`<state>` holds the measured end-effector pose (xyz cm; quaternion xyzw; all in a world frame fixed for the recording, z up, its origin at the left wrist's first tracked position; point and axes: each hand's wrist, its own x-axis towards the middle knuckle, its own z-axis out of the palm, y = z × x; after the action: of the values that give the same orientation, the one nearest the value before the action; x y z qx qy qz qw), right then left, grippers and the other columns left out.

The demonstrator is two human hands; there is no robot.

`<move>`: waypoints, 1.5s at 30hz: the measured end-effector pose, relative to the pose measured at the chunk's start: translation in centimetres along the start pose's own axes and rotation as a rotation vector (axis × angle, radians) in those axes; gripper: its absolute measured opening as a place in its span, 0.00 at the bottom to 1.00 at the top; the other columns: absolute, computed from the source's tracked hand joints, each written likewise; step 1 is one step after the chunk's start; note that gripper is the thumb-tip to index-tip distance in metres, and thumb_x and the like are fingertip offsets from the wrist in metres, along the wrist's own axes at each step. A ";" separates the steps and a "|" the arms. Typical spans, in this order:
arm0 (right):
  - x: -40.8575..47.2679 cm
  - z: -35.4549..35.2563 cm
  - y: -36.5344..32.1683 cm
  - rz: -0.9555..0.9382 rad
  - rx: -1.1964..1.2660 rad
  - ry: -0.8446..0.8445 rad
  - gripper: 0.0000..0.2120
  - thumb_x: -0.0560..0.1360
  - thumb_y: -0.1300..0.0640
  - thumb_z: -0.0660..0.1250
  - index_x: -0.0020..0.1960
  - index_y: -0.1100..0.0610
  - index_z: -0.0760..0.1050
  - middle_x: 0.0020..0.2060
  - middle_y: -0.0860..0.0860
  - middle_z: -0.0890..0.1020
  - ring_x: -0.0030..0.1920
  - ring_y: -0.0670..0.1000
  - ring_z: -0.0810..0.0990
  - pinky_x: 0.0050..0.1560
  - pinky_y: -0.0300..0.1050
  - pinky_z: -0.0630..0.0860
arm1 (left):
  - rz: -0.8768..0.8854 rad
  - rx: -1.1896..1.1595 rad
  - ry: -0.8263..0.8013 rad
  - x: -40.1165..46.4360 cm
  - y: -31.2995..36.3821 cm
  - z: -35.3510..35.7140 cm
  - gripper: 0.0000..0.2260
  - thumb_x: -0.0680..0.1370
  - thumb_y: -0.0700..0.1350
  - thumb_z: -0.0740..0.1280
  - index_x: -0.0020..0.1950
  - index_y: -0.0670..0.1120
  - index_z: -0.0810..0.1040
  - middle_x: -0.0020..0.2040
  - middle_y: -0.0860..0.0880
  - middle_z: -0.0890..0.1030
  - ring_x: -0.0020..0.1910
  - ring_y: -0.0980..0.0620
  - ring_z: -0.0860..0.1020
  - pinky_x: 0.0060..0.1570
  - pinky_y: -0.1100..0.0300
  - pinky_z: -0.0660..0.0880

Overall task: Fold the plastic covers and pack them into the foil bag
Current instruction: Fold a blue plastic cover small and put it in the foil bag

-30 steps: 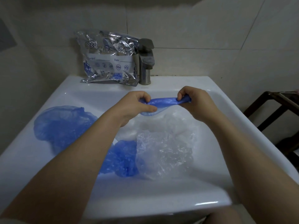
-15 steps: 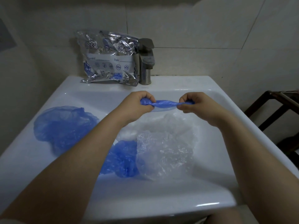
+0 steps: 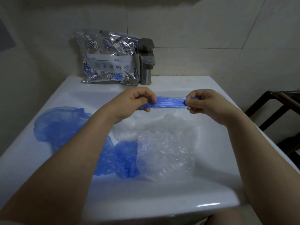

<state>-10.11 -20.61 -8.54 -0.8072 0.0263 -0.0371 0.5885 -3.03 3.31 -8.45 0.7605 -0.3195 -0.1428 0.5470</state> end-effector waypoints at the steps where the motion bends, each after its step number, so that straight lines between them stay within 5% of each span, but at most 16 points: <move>1: -0.1 0.0 -0.1 -0.013 0.018 -0.008 0.06 0.74 0.66 0.66 0.40 0.59 0.77 0.28 0.50 0.79 0.30 0.45 0.76 0.36 0.35 0.77 | -0.008 -0.013 0.006 0.0 0.1 0.0 0.17 0.78 0.29 0.56 0.39 0.45 0.78 0.42 0.48 0.79 0.31 0.58 0.75 0.45 0.66 0.76; 6: -0.2 0.3 -0.3 -0.025 0.005 -0.079 0.07 0.75 0.66 0.64 0.40 0.59 0.76 0.29 0.50 0.81 0.31 0.46 0.75 0.35 0.35 0.75 | -0.124 -0.017 0.138 0.2 0.3 -0.2 0.09 0.76 0.41 0.67 0.35 0.44 0.77 0.35 0.49 0.76 0.33 0.54 0.74 0.44 0.61 0.76; 9: -0.3 0.6 -0.5 0.024 -0.106 -0.124 0.05 0.75 0.65 0.65 0.40 0.60 0.77 0.30 0.51 0.82 0.31 0.47 0.76 0.35 0.36 0.75 | -0.146 -0.012 0.249 0.5 -0.4 -0.3 0.09 0.72 0.40 0.72 0.36 0.45 0.73 0.41 0.48 0.75 0.35 0.54 0.76 0.41 0.65 0.79; 14: -0.4 1.5 -0.7 0.081 -0.224 -0.143 0.05 0.76 0.60 0.65 0.43 0.58 0.77 0.33 0.50 0.82 0.34 0.45 0.78 0.39 0.39 0.74 | -0.208 -0.370 0.441 1.2 -0.4 -0.8 0.16 0.70 0.34 0.72 0.53 0.46 0.71 0.58 0.42 0.73 0.44 0.52 0.78 0.41 0.62 0.80; 19: -0.2 2.6 -1.0 0.002 -0.051 -0.031 0.07 0.75 0.62 0.66 0.38 0.55 0.75 0.35 0.50 0.79 0.39 0.47 0.77 0.43 0.39 0.75 | -0.040 -0.683 0.498 1.2 0.8 -0.6 0.14 0.75 0.32 0.66 0.55 0.48 0.71 0.50 0.48 0.77 0.44 0.54 0.77 0.40 0.64 0.75; 24: 0.0 3.9 -1.2 -0.046 0.156 0.027 0.06 0.75 0.65 0.65 0.40 0.57 0.75 0.36 0.51 0.80 0.37 0.47 0.79 0.43 0.40 0.76 | -0.048 -1.018 0.497 1.1 1.8 1.3 0.09 0.78 0.41 0.63 0.58 0.48 0.71 0.50 0.49 0.79 0.49 0.53 0.78 0.51 0.58 0.73; 29: 0.3 5.0 -0.9 -0.012 0.168 0.107 0.07 0.75 0.63 0.66 0.39 0.56 0.75 0.35 0.52 0.80 0.34 0.47 0.78 0.42 0.41 0.76 | -0.359 -0.772 0.244 0.4 2.0 3.9 0.07 0.78 0.47 0.64 0.54 0.46 0.76 0.53 0.47 0.81 0.53 0.51 0.79 0.55 0.55 0.73; 34: 0.0 6.1 -0.9 -0.013 -0.008 0.052 0.03 0.75 0.62 0.66 0.44 0.55 0.75 0.40 0.54 0.82 0.37 0.50 0.79 0.43 0.41 0.78 | -0.401 -0.619 0.468 0.6 1.6 4.4 0.12 0.79 0.44 0.64 0.61 0.46 0.73 0.51 0.48 0.80 0.44 0.54 0.80 0.51 0.59 0.74; 38: -0.2 6.4 -1.1 -0.122 -0.089 0.017 0.06 0.76 0.62 0.65 0.47 0.51 0.73 0.38 0.52 0.82 0.35 0.48 0.79 0.41 0.41 0.79 | -0.429 -0.591 0.487 0.5 1.5 3.8 0.14 0.78 0.44 0.65 0.63 0.44 0.73 0.51 0.46 0.81 0.41 0.55 0.80 0.49 0.60 0.75; 45: -0.4 6.4 -1.3 -0.203 -0.158 -0.006 0.07 0.77 0.64 0.63 0.46 0.52 0.73 0.38 0.54 0.80 0.32 0.44 0.77 0.40 0.37 0.78 | -0.493 -0.659 0.438 0.5 1.8 3.5 0.14 0.80 0.43 0.61 0.65 0.40 0.70 0.58 0.40 0.80 0.50 0.47 0.80 0.53 0.55 0.75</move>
<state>-9.96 -14.16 -9.28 -0.8497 -0.0546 -0.0916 0.5164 -5.23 0.01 -8.03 0.6117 0.0563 -0.1984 0.7637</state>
